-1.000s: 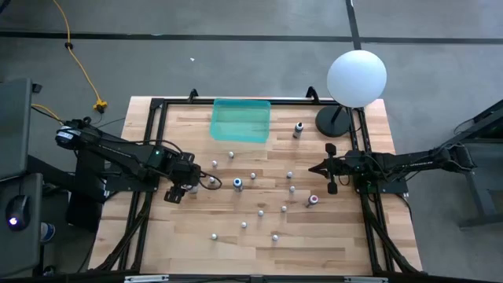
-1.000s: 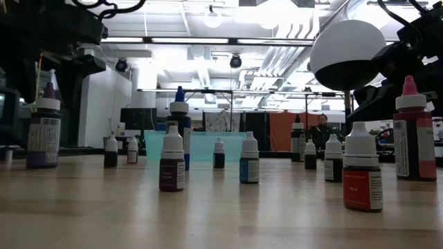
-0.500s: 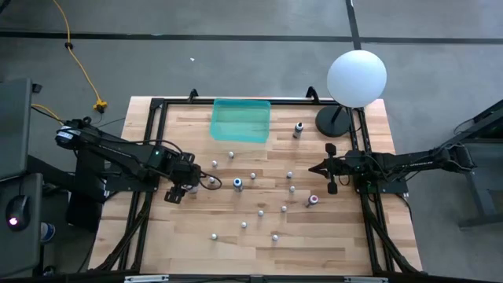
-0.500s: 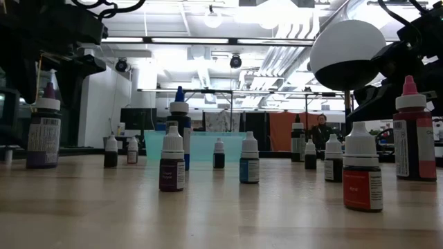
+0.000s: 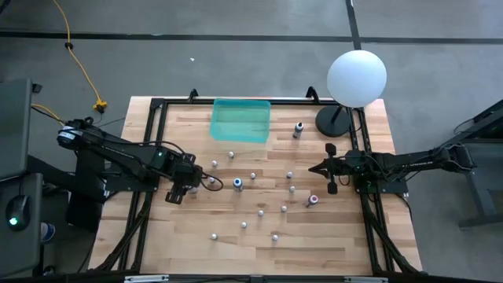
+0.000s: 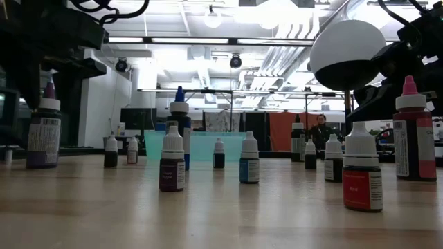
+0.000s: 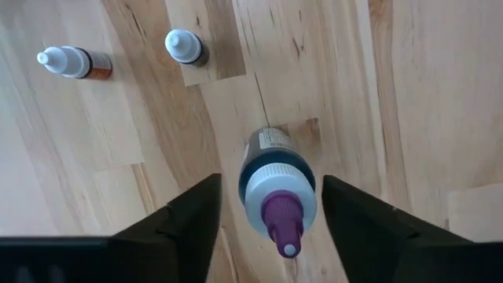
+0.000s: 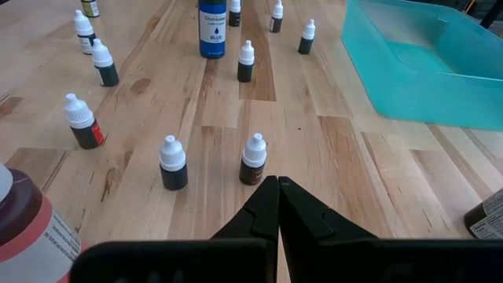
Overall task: Pick & Place food coloring
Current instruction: Put the big violet food coloring bottle into the blue transparent bin
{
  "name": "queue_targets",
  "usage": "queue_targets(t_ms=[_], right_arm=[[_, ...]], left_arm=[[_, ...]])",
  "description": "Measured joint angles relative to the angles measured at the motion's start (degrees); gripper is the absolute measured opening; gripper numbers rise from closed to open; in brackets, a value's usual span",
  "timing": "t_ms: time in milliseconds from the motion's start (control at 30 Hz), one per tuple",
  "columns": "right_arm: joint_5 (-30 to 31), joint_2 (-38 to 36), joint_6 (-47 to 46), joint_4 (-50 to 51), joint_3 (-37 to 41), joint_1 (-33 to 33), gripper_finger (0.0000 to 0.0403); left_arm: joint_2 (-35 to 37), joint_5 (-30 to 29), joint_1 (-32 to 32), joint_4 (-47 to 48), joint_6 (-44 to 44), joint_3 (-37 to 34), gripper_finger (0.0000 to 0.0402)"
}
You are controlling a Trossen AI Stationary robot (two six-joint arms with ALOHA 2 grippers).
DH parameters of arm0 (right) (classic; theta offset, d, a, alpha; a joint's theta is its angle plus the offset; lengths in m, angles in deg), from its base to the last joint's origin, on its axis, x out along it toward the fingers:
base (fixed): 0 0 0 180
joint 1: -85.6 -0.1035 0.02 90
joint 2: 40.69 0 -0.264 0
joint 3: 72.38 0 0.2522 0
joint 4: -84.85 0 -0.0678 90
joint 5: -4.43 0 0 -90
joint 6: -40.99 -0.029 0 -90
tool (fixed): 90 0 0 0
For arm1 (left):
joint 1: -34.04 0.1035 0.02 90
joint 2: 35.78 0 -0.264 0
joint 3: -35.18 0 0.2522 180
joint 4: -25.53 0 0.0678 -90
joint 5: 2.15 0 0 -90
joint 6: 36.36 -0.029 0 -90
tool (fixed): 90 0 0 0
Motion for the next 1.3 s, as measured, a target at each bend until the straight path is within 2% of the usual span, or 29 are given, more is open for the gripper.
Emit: queue_targets(t_ms=[233,367,633,933,1067,1300], right_arm=[[0.00,0.01,0.00,-0.01,0.01,-0.01,0.0000],[0.00,0.00,0.00,-0.01,0.00,-0.01,0.0000],[0.00,0.02,0.00,0.01,-0.01,0.01,0.0000],[0.00,0.02,0.00,-0.01,0.01,0.01,0.0000],[0.00,0.01,0.00,-0.01,0.01,-0.01,0.0000],[0.00,0.01,0.00,-0.01,0.01,-0.01,0.0000]], left_arm=[[0.00,0.01,0.00,0.06,0.00,0.00,0.0130],[0.04,0.00,0.00,0.04,0.00,0.07,0.0104],[0.20,1.72,-0.01,1.90,0.04,1.39,0.0097],[0.22,1.61,0.00,12.78,0.72,14.18,0.0096],[0.22,-0.46,0.00,14.43,5.77,19.40,0.0096],[0.09,-0.59,0.85,13.68,18.48,24.22,0.0096]])
